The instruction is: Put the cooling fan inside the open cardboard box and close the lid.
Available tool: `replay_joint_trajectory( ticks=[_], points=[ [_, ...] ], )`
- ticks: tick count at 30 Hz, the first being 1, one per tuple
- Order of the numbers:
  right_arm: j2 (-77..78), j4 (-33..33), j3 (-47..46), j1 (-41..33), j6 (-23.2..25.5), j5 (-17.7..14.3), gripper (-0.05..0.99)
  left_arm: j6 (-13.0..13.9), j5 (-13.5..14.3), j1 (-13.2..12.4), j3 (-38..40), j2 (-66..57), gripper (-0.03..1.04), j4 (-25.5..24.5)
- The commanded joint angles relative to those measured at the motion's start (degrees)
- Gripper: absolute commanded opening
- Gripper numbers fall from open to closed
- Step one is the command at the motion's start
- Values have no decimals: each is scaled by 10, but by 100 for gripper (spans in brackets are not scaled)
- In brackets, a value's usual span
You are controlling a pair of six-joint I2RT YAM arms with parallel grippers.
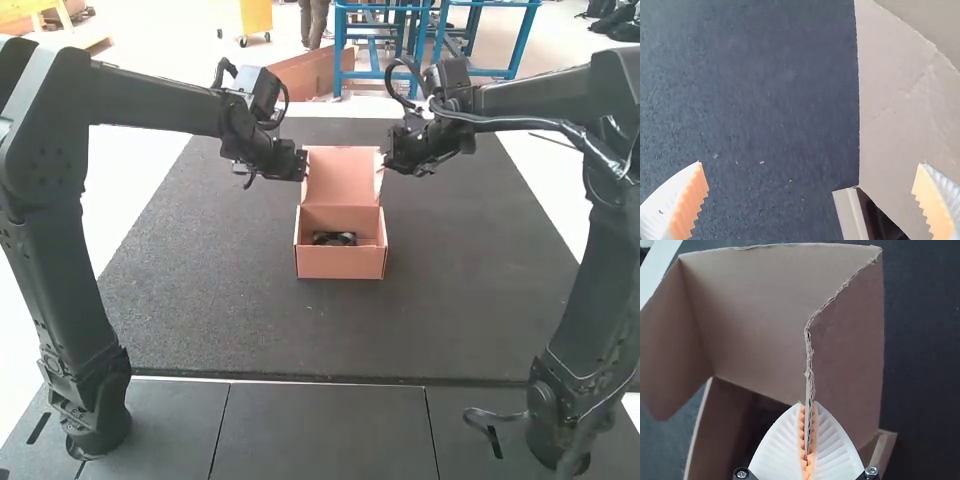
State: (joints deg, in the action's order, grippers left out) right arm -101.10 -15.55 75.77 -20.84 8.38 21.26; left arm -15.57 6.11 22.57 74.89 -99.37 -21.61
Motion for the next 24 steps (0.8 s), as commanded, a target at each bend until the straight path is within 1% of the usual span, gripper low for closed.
replay_joint_trajectory(
  ticks=[1, 4, 8, 11, 16, 19, 22, 24],
  points=[
    [23, -7, -20, -14, -14, 5, -1, -6, -6, 5, 20, 12, 97, -2],
    [39, -1, -44, -14, -24, -13, -1, -6, -5, 5, 19, 13, 97, -4],
    [64, 54, -88, -15, -19, -42, -1, -7, -5, 5, 19, 12, 97, -4],
    [80, 70, -110, -16, -15, -46, -1, -9, -6, 5, 18, 13, 97, -12],
    [98, 77, -136, -25, -14, -46, -1, -10, -6, 6, 16, 15, 97, -27],
    [107, 86, -151, -29, -14, -57, -1, -11, -6, 6, 13, 19, 97, -32],
    [124, 117, -175, -34, -8, -69, -1, -11, -6, 6, 8, 24, 97, -33],
    [135, 152, -195, -35, 1, -77, -1, -12, -6, 6, 4, 29, 97, -33]
  ],
)
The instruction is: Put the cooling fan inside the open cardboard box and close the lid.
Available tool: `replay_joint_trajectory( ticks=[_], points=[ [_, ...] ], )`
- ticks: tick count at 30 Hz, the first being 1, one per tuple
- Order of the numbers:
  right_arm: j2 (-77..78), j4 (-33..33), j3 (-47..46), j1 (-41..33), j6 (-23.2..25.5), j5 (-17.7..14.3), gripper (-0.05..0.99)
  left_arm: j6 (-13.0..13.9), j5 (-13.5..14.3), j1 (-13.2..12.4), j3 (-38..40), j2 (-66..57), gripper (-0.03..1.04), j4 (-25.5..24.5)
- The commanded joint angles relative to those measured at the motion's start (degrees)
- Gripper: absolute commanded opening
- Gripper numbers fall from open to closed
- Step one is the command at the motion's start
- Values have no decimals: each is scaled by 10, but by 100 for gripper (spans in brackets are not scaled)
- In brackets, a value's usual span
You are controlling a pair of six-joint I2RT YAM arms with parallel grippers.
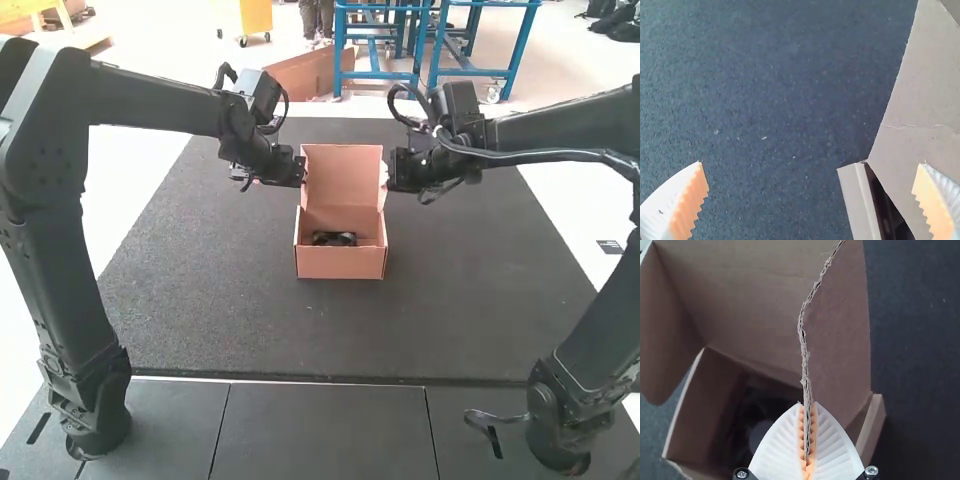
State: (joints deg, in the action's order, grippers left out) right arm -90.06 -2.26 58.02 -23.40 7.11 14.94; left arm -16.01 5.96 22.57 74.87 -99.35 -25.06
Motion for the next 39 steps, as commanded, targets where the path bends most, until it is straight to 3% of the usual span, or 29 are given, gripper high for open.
replay_joint_trajectory(
  ticks=[1, 9, 16, 21, 34, 39],
  points=[
    [29, 31, -25, -9, 19, -16, -1, -8, -4, 5, 1, 30, 97, 3],
    [47, 61, -64, -10, 26, -23, -1, -9, -8, 6, -25, 47, 97, 4],
    [61, 67, -90, -31, 27, -5, -2, -12, -9, 13, -47, 62, 97, 8],
    [68, 67, -106, -34, 26, 5, -2, -17, -30, 13, -58, 67, 97, 9],
    [73, 68, -148, -54, 22, 14, -2, -13, -30, 15, -105, 93, 97, 8],
    [73, 78, -164, -57, 15, 11, -2, -15, -44, 17, -121, 99, 97, 10]
  ],
)
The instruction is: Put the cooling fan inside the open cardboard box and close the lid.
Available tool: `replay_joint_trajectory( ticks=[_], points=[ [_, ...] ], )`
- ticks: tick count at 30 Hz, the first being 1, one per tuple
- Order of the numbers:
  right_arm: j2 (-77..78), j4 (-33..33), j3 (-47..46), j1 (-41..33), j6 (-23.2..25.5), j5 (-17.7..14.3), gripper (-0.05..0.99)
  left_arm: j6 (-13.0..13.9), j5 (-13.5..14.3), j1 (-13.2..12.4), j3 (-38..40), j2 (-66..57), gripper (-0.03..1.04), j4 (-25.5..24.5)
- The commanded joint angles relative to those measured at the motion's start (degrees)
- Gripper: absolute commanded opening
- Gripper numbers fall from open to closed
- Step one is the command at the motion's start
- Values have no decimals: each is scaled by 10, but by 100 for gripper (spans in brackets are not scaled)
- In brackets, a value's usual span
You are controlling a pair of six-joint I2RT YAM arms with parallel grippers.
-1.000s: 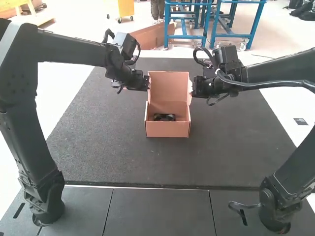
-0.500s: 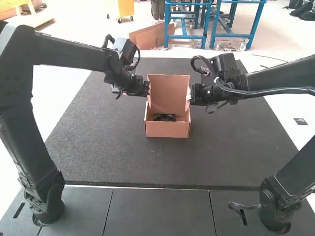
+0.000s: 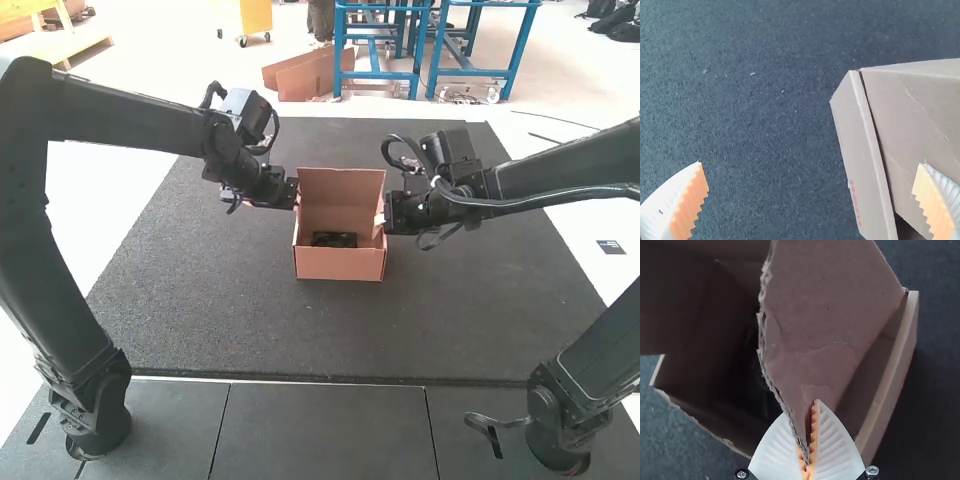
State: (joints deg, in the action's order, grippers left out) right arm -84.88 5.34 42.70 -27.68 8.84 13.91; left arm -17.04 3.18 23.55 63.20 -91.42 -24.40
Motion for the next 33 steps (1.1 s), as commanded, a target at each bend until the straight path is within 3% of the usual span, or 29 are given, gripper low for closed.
replay_joint_trajectory(
  ticks=[1, 11, 18, 20, 23, 25, 29, 33],
  points=[
    [21, 6, -16, -14, -7, 20, -2, -5, -25, 8, -7, 20, 97, 4],
    [20, 9, -46, -26, -43, -7, -2, 2, -36, 11, -29, 23, 97, -4],
    [19, 18, -48, -26, -73, -49, 2, 7, -32, 10, -30, 42, 97, -27],
    [19, 21, -46, -26, -82, -64, 19, 10, -28, 9, -32, 46, 97, -37],
    [19, 1, -22, -24, -83, -69, 58, 17, -25, 7, -33, 51, 97, -51],
    [20, -33, 1, -23, -82, -68, 90, 25, -10, 5, -31, 55, 97, -57],
    [21, -106, 43, -22, -82, -53, 92, 39, 18, -4, -27, 64, 97, -50],
    [35, -166, 80, -21, -88, -52, 92, 47, 75, -25, -10, 66, 97, -40]
  ],
)
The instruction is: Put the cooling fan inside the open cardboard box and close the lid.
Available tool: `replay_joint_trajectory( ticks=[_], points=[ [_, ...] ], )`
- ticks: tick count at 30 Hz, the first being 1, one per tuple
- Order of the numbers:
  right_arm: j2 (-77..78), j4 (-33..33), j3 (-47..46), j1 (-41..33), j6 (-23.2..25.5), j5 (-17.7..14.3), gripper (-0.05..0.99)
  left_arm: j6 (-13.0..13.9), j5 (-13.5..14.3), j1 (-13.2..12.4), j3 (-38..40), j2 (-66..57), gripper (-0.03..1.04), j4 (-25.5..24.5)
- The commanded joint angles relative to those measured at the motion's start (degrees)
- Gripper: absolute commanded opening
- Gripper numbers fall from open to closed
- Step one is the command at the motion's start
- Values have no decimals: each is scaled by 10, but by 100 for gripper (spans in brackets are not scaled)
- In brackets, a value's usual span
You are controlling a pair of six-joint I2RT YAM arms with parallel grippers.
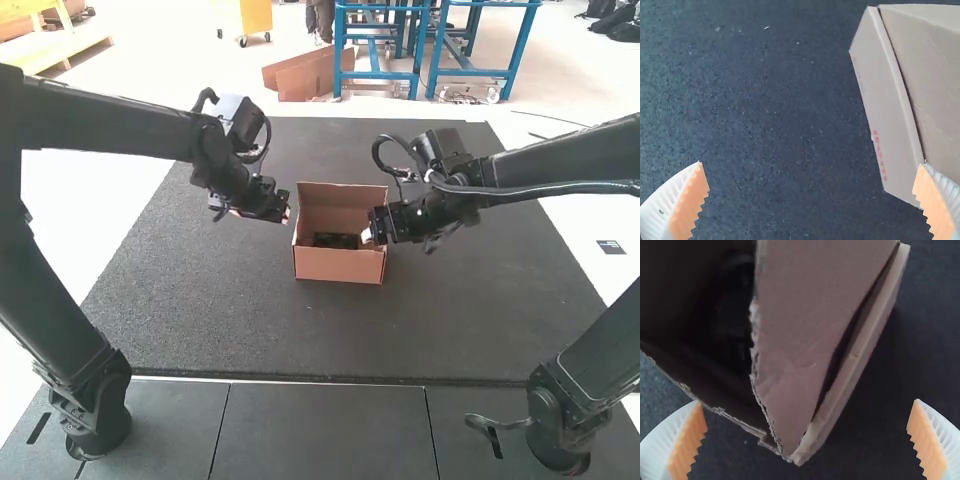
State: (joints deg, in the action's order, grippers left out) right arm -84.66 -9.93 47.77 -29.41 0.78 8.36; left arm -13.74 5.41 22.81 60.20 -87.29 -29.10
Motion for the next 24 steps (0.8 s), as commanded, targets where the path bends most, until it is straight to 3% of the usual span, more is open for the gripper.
replay_joint_trajectory(
  ticks=[1, 5, 10, 14, 24],
  points=[
    [43, -17, 33, -4, -7, 3, 92, 14, 62, -27, 26, 25, 97, 12],
    [96, -11, 34, 10, -10, -15, 92, 17, 68, -51, 60, 20, 97, 55],
    [151, 4, 20, 34, -39, -40, 91, 21, 69, -36, 122, -19, 97, 55],
    [186, -3, 17, 48, -46, -40, 91, 24, 65, -5, 173, -54, 97, 45],
    [221, -33, 19, 66, -46, -30, 90, 23, 18, 94, 219, -106, 97, 34]
  ],
)
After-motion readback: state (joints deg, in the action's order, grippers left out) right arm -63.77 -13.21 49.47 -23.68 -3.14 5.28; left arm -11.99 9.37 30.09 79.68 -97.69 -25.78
